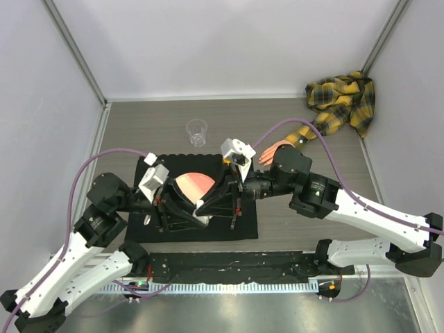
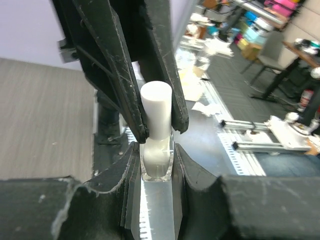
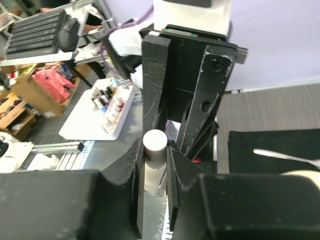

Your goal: Paint the nails

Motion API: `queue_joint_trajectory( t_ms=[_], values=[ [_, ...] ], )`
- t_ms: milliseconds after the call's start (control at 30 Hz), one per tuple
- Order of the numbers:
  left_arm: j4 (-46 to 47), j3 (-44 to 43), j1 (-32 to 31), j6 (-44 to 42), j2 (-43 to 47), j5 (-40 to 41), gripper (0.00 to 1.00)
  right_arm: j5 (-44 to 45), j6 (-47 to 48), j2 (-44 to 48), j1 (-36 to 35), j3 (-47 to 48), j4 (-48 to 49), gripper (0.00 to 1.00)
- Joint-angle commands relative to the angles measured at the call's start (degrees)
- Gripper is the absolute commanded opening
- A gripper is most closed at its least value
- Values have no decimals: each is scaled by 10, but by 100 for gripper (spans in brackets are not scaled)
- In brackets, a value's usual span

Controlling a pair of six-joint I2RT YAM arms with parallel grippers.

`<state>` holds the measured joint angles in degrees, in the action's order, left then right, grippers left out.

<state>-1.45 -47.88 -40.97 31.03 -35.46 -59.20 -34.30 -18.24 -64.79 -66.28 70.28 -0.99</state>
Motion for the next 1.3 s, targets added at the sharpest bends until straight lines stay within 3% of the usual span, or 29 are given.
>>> queue_joint_trajectory(
  t_ms=[0,100,167,233,400,533,833,967,1033,1100,1133,1200,1267],
  values=[
    [-70,-48,1,-98,-1,143,0,54,23,29,-2,6,-71,35],
    [-133,-65,2,-134,-3,244,0,165,27,34,-2,35,-138,64],
    [-167,-68,1,-143,-3,298,0,243,10,34,-2,56,-180,76],
    [-200,-71,2,-160,-7,341,0,298,-3,28,-2,78,-206,79],
    [-217,-71,2,-165,-9,336,0,360,-33,7,-9,100,-218,78],
    [-203,-62,1,-157,6,340,0,387,-31,-22,-11,131,-221,65],
    [-201,-64,1,-157,2,334,0,394,-29,-88,-17,166,-209,51],
    [-201,-62,1,-155,0,330,0,391,-33,-103,-22,172,-203,40],
    [-200,-60,2,-154,0,327,0,392,-31,-106,-23,168,-201,33],
    [-198,-60,2,-154,2,311,0,387,-26,-106,-23,163,-201,17],
    [-195,-59,2,-154,4,295,0,370,-21,-101,-23,159,-198,6],
    [-168,-55,2,-149,9,233,0,312,7,-90,-22,128,-184,1],
    [-108,-42,2,-97,13,58,0,92,38,-61,3,84,-113,1]
  ],
)
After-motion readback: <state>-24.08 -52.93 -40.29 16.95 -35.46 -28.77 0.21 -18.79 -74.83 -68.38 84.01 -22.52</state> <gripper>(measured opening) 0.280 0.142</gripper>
